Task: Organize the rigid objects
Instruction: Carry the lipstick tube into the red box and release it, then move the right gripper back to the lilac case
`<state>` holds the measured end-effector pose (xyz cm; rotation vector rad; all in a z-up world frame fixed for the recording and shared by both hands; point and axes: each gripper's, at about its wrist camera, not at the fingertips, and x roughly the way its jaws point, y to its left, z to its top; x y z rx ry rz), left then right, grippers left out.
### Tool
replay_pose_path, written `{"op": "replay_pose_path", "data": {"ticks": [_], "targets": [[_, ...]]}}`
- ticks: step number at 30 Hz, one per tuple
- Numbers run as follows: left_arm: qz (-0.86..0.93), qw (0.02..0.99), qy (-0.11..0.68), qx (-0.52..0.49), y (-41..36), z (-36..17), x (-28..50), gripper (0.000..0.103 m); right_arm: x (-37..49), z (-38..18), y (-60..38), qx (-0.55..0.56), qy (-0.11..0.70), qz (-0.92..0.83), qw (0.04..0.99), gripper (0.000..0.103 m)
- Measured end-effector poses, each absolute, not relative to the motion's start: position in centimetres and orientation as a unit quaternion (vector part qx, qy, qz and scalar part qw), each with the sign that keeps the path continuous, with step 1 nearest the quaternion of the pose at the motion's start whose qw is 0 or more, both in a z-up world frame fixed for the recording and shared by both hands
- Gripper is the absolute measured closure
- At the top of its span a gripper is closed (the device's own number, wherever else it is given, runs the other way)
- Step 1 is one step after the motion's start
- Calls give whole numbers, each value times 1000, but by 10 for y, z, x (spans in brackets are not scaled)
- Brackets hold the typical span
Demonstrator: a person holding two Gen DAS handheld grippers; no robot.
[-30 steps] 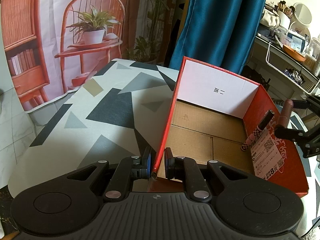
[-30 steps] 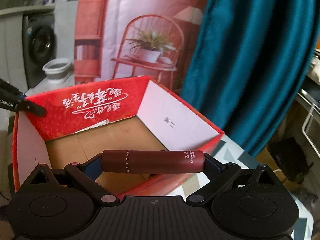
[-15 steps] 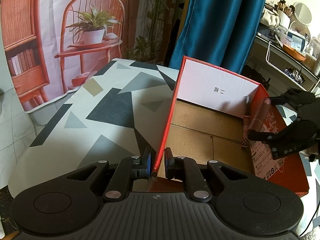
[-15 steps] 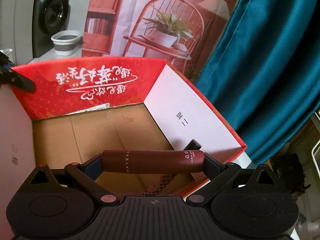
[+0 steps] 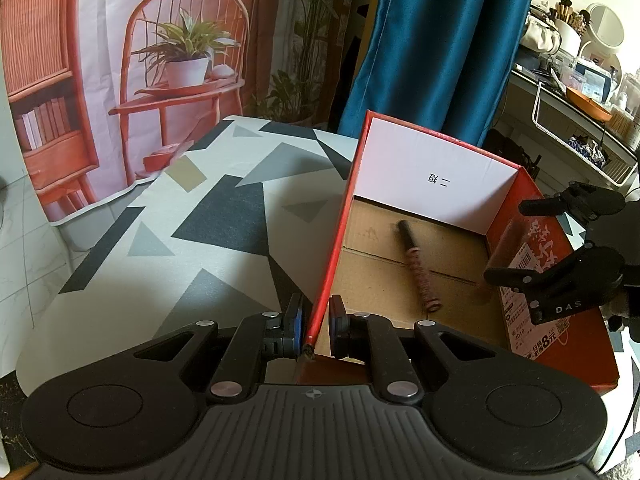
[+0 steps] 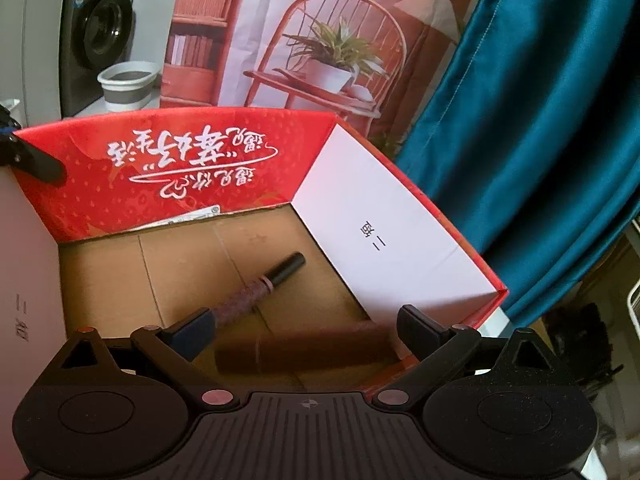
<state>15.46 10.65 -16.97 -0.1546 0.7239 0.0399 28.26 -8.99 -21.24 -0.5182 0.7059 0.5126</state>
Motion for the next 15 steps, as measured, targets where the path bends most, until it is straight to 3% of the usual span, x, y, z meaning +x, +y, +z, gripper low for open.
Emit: {"op": "replay_pose_path", "data": {"ticks": [8,15], "targets": [[19,932,354,-75,107,-171,155,90,269,-192,-110,-213,312,238,895,26],[20,932,354,-75,107,-171,155,90,255,-162,-168,-111,272,173,940,44]]}}
